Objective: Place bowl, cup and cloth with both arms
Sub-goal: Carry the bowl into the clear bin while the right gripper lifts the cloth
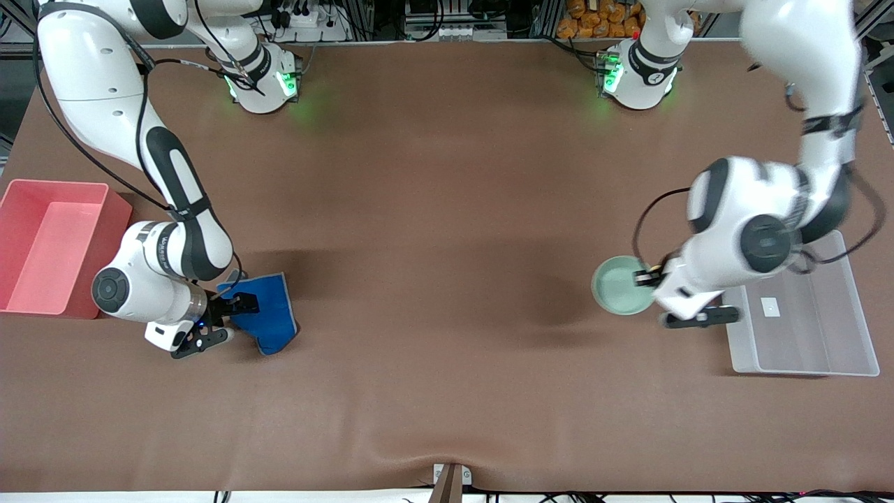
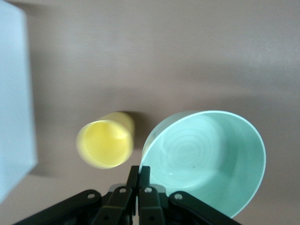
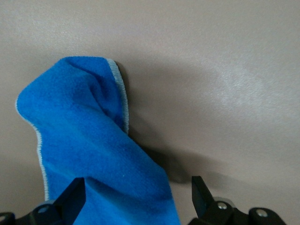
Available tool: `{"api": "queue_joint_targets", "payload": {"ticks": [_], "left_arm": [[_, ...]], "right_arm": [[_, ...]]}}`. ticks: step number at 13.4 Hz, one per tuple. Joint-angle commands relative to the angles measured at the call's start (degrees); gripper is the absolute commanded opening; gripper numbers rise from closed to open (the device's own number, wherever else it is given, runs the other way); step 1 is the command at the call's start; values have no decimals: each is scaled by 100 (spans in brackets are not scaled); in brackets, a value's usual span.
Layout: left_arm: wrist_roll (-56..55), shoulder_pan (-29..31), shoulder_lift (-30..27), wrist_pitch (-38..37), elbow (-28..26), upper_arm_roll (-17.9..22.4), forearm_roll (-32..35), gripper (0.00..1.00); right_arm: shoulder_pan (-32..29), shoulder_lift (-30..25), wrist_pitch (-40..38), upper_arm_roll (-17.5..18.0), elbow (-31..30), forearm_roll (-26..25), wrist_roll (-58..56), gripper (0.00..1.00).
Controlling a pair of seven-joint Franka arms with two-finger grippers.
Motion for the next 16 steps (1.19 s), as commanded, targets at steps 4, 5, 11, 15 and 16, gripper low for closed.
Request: {"api": "queue_joint_targets", "payload": {"ticks": [4,5,11,15,16], "left_arm": [[1650,1638,-363,-525,144,-40,104,0],[1958,1938,-303,-525,231,-40,113,0],[2937,3206,672,756,346,-40,104,0],[2963,3198,1069,1171,285,-40,122,0],[2963,3189,1078,1180,250,-74,96,0]], "right_arm": [[-80,-41,26,52,-158,461,-110,16],[-80,-32,25,52,-167,600,-110,0],[-80,-41,8,43,-167,813,-189,0],[-71,-41,-1,43,-167,813,-198,0],[-71,-41,-1,43,-167,813,-198,0]]}}
